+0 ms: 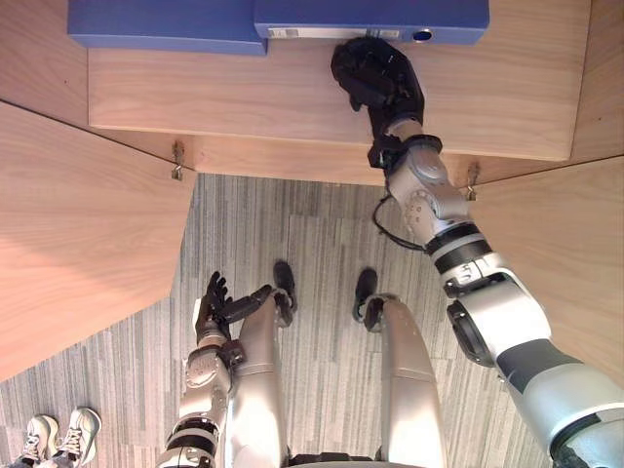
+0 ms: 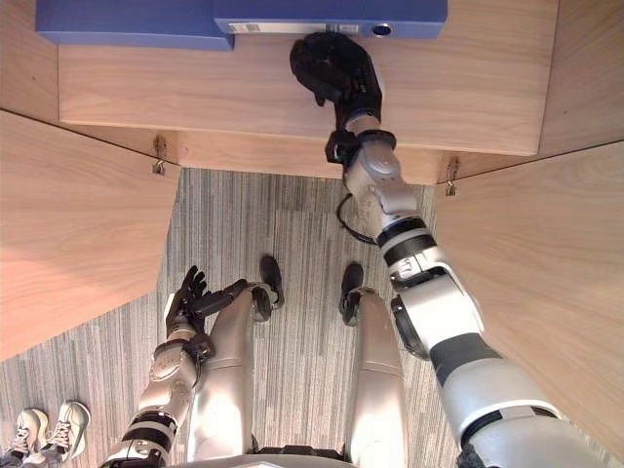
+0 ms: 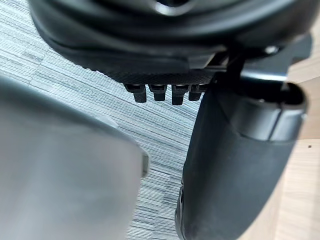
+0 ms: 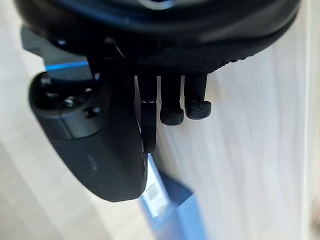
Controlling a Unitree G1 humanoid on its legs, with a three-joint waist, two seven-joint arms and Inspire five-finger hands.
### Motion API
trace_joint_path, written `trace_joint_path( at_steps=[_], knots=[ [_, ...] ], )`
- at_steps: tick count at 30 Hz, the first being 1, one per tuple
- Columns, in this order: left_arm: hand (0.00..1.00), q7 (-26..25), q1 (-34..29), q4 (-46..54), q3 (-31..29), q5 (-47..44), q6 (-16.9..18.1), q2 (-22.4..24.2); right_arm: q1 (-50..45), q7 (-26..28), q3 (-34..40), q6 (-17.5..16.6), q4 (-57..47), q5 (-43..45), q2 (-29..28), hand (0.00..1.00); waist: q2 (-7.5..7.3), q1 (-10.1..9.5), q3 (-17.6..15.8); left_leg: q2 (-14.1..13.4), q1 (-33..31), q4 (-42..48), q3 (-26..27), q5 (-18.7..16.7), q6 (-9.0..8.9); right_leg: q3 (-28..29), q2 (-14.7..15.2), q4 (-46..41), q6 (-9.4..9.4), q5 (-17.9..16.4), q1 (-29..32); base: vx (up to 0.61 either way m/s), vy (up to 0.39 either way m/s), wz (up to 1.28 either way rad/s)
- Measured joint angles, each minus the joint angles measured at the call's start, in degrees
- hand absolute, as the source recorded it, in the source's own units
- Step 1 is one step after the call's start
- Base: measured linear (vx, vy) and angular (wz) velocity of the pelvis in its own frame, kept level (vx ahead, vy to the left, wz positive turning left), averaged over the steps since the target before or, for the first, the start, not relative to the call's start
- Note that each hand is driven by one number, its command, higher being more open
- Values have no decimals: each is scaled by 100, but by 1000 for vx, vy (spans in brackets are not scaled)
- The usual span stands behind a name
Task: Walk over to the cabinet, pick up the folder, carry it to the office cabinet, place the folder inside the office cabinet, then close the office cabinet door
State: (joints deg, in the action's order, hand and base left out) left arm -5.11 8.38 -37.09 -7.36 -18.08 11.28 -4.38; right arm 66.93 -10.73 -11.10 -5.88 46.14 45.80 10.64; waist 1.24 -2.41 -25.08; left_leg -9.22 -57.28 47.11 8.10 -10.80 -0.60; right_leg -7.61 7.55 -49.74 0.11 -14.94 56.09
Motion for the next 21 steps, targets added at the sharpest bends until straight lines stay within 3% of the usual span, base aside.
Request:
trace_joint_path(
  at_steps=[6,13,14,16,18,21],
  knots=[
    [100,-98,91,17,-2,-3,3,128,-315,-98,453,2,-291,468,-25,0,7,-77,3,11,83,-60,-92,106,15,-122,5,74,-35,59,-163,-61,-43,8],
    [100,-83,-153,-393,32,-1,-118,273,-3757,180,614,-174,-2466,343,-231,0,-1,21,12,34,1618,-697,17,90,11,-161,-65,896,64,153,-1761,24,-4,-1],
    [100,-57,-316,-395,53,-2,-132,274,-4567,285,580,-173,-2792,167,-351,0,-1,61,19,13,1997,-894,84,84,-1,-132,-117,1144,85,209,-2127,55,12,-19],
    [100,17,-479,-420,55,0,-181,257,-5327,370,545,-155,-3014,-241,-482,0,-9,97,47,-13,2393,-1119,192,87,-9,-65,-177,1425,110,281,-2483,83,23,-26],
    [100,57,-706,-570,114,0,-215,235,-6156,477,477,-131,-3160,-717,-557,0,-15,180,281,-3,2789,-1469,315,109,-42,22,-241,1813,142,384,-2832,110,22,-29],
    [100,138,-983,-990,144,19,-271,160,-7043,596,486,-106,-2962,-2333,-527,0,-30,368,771,44,3468,-2207,463,274,-108,128,-365,2752,197,724,-3509,196,27,-25]
  ],
)
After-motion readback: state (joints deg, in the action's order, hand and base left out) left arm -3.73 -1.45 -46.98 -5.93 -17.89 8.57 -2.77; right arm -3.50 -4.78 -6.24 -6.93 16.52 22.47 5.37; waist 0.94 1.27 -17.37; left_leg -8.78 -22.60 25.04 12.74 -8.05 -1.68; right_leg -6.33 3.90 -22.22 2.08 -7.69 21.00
